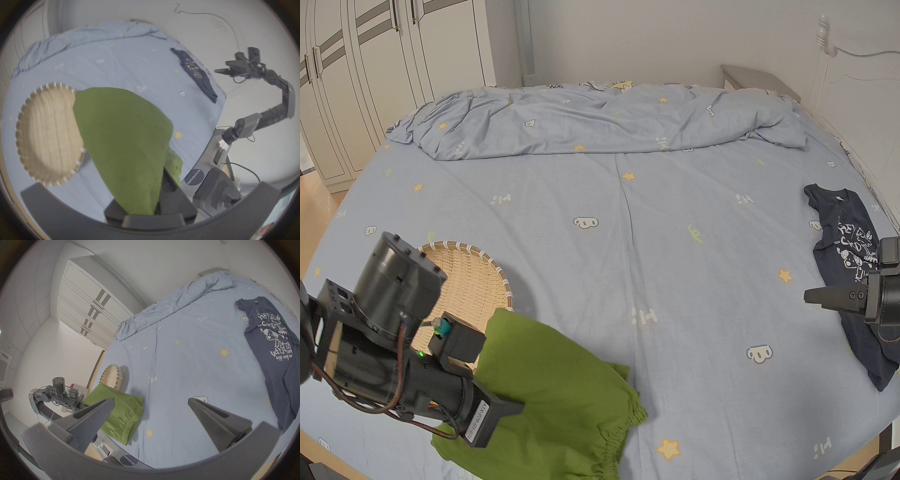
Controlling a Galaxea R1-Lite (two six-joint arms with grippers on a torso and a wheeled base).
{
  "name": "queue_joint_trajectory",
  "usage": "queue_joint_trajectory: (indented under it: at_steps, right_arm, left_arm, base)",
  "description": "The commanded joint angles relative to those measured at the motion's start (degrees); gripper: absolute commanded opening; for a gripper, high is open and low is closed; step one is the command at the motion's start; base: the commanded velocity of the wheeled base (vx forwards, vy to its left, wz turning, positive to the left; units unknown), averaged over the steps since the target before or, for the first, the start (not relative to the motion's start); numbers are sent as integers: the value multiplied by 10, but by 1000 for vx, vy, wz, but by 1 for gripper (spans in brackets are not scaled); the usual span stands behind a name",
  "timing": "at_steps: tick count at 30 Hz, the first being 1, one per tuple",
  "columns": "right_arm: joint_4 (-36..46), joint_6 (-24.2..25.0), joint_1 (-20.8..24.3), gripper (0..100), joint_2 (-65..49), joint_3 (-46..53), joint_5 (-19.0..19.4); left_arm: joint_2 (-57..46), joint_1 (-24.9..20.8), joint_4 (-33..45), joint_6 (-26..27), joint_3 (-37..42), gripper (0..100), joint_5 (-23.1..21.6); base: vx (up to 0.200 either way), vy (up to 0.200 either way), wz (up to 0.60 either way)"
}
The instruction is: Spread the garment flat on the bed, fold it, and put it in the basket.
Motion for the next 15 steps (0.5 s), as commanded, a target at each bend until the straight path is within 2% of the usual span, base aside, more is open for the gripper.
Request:
queue_joint_trajectory:
  at_steps: [1, 2, 3, 5, 8, 11, 14, 15]
  right_arm:
    - [0, -1, 0, 100, 3, 0, 0]
    - [0, -1, 0, 100, 3, 0, 0]
    - [0, -1, 1, 100, 2, 0, 0]
    - [0, -2, 1, 100, 2, 0, 0]
    - [0, -2, 1, 100, 4, 1, -1]
    - [0, -2, 1, 100, 5, 1, -1]
    - [-1, -2, 2, 100, 4, 3, -2]
    - [-1, -2, 2, 100, 4, 3, -2]
  left_arm:
    - [-55, 19, 0, 45, -25, 0, 2]
    - [-55, 19, 0, 45, -25, 0, 2]
    - [-68, 43, 0, 75, -26, 0, 5]
    - [-73, 52, -1, 82, -26, 0, 6]
    - [-85, 106, -11, 101, -28, 0, 10]
    - [-89, 139, -30, 111, -36, 0, 10]
    - [-78, 186, -84, 124, -59, 0, 7]
    - [-78, 186, -84, 124, -59, 0, 7]
  base:
    - [0, 0, 0]
    - [0, 0, 0]
    - [0, 0, 0]
    - [0, 0, 0]
    - [0, 0, 0]
    - [0, 0, 0]
    - [0, 0, 0]
    - [0, 0, 0]
